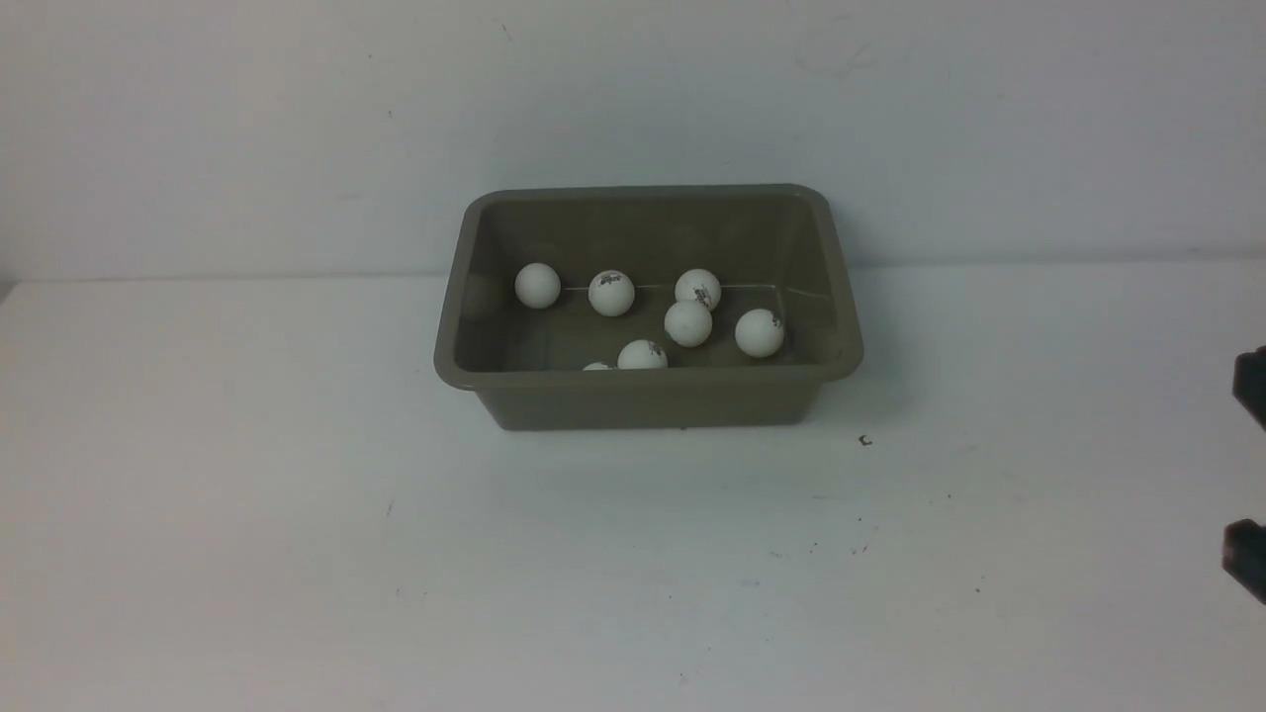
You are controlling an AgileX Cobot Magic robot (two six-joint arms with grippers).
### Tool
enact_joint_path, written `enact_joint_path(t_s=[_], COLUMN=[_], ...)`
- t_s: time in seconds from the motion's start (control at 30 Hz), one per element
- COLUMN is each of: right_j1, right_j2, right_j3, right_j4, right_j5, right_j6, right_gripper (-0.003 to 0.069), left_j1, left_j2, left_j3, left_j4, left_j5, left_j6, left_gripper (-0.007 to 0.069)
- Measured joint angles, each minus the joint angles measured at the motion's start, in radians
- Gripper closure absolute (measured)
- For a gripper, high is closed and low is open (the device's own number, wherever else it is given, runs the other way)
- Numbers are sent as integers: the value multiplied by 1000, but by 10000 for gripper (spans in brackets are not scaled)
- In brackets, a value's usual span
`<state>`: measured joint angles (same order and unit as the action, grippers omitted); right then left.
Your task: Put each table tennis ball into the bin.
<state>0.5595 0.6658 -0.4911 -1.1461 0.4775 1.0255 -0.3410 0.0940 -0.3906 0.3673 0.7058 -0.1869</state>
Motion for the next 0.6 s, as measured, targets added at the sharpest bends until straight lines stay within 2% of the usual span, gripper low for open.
enact_joint_path(t_s=[0.27, 0.4, 0.47, 0.5, 0.6], right_j1=[0, 0, 0, 0, 0], right_j2=[0, 0, 0, 0, 0], right_j3=[0, 0, 0, 0, 0], right_j4=[0, 0, 0, 0, 0], right_j5=[-1, -2, -3, -3, -3], right_j6=[0, 0, 0, 0, 0], right_gripper=[673, 673, 673, 673, 673], left_j1=[0, 9, 110, 110, 248], left_j2=[0, 0, 0, 0, 0], left_j3=[0, 0, 0, 0, 0], left_j4=[10, 2, -14, -15, -19], left_j5=[-3, -77, -251, -251, -376], left_j6=[-5, -61, -124, -128, -190], left_gripper=[566, 566, 566, 566, 566])
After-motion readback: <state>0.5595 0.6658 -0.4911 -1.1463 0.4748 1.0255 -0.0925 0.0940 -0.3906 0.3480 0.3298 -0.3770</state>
